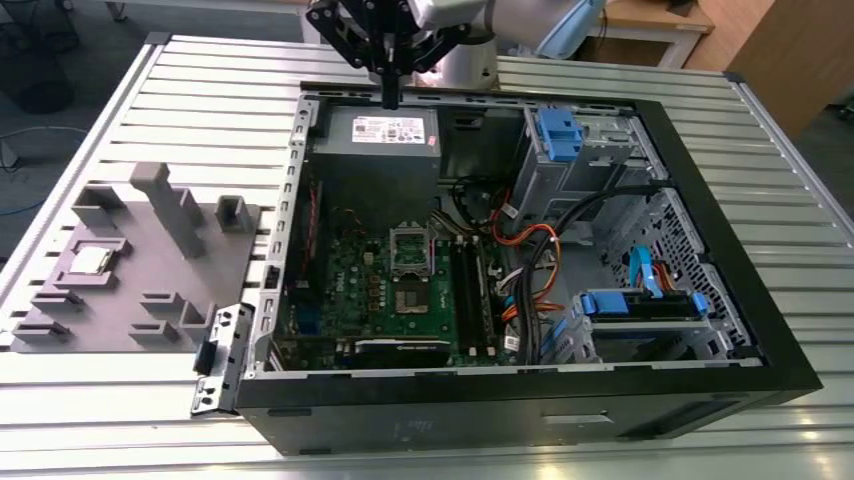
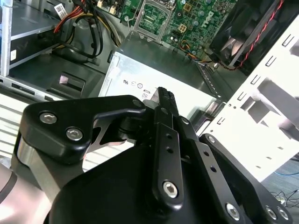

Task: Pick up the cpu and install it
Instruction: 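Reach for the cpu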

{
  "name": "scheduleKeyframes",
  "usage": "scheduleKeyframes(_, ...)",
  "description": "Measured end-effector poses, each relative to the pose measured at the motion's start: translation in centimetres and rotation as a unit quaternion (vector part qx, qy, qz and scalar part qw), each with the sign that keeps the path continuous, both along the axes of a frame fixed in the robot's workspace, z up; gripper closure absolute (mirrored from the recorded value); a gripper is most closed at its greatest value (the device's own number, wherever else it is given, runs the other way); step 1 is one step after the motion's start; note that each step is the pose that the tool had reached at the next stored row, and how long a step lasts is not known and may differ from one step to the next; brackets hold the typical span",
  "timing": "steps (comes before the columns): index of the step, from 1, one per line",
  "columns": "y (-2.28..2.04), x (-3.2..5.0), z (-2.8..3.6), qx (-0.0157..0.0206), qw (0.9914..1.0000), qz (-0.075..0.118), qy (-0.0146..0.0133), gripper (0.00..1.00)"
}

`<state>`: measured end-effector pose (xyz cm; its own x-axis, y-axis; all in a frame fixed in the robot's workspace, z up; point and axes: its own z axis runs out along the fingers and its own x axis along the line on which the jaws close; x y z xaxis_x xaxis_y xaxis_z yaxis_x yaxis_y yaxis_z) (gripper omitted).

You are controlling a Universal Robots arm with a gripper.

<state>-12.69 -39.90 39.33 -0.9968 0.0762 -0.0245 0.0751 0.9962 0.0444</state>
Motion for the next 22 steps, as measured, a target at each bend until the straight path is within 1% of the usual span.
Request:
scheduleKeyframes(16,0.0,-1.2,0.0,0.0,1.0,0.0,-0.0006,0.89)
scheduleKeyframes(22,0.0,-1.49,0.0,0.0,1.0,0.0,-0.0007,0.89)
